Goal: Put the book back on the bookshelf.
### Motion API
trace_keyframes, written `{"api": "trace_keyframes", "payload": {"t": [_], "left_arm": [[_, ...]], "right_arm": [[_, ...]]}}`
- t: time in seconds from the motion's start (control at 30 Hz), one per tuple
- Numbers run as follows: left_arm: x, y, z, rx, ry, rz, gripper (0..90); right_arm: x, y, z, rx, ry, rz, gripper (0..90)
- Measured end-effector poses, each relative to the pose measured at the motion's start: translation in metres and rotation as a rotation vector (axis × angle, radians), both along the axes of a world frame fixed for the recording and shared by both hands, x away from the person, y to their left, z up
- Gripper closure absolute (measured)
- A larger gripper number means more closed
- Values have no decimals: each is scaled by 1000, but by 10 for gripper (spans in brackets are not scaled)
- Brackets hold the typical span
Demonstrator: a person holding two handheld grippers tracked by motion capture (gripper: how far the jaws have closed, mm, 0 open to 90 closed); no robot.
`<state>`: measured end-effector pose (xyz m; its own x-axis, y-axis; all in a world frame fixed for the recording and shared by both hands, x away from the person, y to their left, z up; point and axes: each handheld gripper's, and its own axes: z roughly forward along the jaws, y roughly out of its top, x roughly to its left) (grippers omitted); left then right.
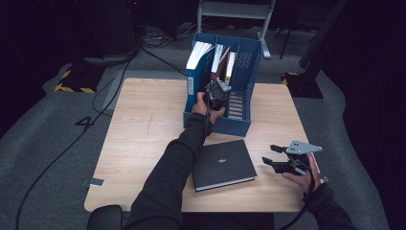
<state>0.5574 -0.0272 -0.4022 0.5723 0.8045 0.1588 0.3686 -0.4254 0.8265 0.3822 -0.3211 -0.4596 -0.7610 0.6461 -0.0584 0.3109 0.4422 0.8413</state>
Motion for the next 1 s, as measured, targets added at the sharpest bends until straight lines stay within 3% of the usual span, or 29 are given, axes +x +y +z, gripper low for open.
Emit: {"api": "trace_keyframes", "payload": {"t": [0.2, 0.33, 0.53, 0.57, 0.63, 1.0], "left_arm": [[2, -3, -1, 29, 1, 6, 697], [-6, 3, 2, 33, -11, -31, 709], [-28, 22, 12, 40, -35, -115, 689], [-34, 27, 14, 67, -42, -143, 688], [-42, 34, 14, 82, -42, -177, 680], [-83, 83, -3, 116, 1, -303, 615]], "right_arm": [[0, 0, 0, -8, 2, 1, 368], [0, 0, 0, -4, 5, 0, 368], [1, 2, -1, -16, 10, 1, 368], [0, 2, -1, -17, 9, 2, 367], [0, 4, -1, -20, 12, 5, 367], [-1, 7, -4, -52, 61, 23, 357]]}}
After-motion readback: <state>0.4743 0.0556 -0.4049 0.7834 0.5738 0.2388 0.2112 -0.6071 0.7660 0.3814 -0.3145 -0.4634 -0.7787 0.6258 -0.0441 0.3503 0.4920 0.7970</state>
